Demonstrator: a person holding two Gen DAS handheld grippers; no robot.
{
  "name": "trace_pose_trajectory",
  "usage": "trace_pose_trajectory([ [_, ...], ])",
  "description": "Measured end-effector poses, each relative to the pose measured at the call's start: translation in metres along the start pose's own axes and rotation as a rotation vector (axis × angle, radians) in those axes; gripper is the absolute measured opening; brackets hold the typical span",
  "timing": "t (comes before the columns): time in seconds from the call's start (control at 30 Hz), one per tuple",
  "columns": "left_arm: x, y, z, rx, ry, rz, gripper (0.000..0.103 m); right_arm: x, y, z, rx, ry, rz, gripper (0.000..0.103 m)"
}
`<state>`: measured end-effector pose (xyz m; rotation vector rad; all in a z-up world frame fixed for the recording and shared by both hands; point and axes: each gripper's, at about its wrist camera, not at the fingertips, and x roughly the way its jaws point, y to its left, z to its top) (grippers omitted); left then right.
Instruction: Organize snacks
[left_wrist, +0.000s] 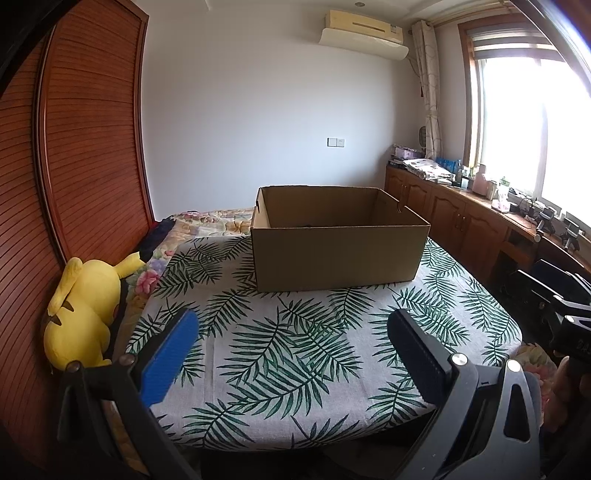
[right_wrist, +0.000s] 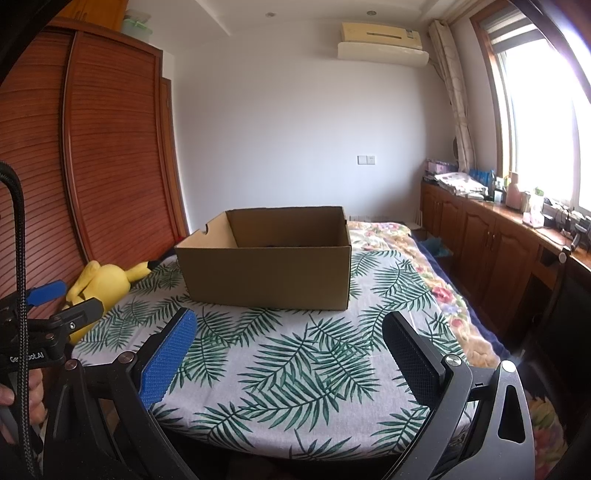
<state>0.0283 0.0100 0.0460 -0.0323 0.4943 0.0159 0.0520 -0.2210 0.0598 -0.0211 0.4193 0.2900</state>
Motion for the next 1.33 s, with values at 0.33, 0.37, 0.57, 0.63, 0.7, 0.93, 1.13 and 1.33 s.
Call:
trace_pose_trajectory([
  [0.33, 0.0, 0.0001, 0.0003, 0.001, -0.001, -0.001, 0.103, 0.0004, -0.0004, -0.0005, 0.002, 0.001, 0.0, 0.102],
  [0.37, 0.0002, 0.0001, 0.0002, 0.0, 0.0, -0.002, 0.103, 0.0004, -0.0002, -0.0006, 0.002, 0.001, 0.0, 0.102],
  [0.57, 0.0007, 0.0011, 0.0004, -0.001, 0.0, -0.004, 0.103, 0.0011, -0.0006, -0.0004, -0.001, -0.001, 0.001, 0.102],
  [0.63, 0.001, 0.002, 0.0007, 0.001, 0.001, -0.004, 0.103, 0.001, -0.0008, -0.0001, -0.001, 0.0, 0.003, 0.102],
  [0.7, 0.0006, 0.0015, 0.0003, 0.0, 0.001, -0.004, 0.103, 0.0009, -0.0005, -0.0001, -0.003, -0.001, 0.003, 0.102],
  [0.93, 0.0019, 0.0023, 0.0001, 0.001, 0.005, -0.004, 0.103, 0.0016, 0.0001, 0.0002, -0.006, 0.001, 0.004, 0.102],
  [1.13, 0.002, 0.0019, -0.002, 0.002, 0.007, -0.003, 0.103, 0.0012, -0.0009, -0.0002, -0.003, 0.004, 0.005, 0.102],
  [1.33, 0.0019, 0.0018, -0.0022, 0.0, 0.006, -0.004, 0.103, 0.0014, -0.0014, -0.0003, -0.004, 0.004, 0.005, 0.102],
])
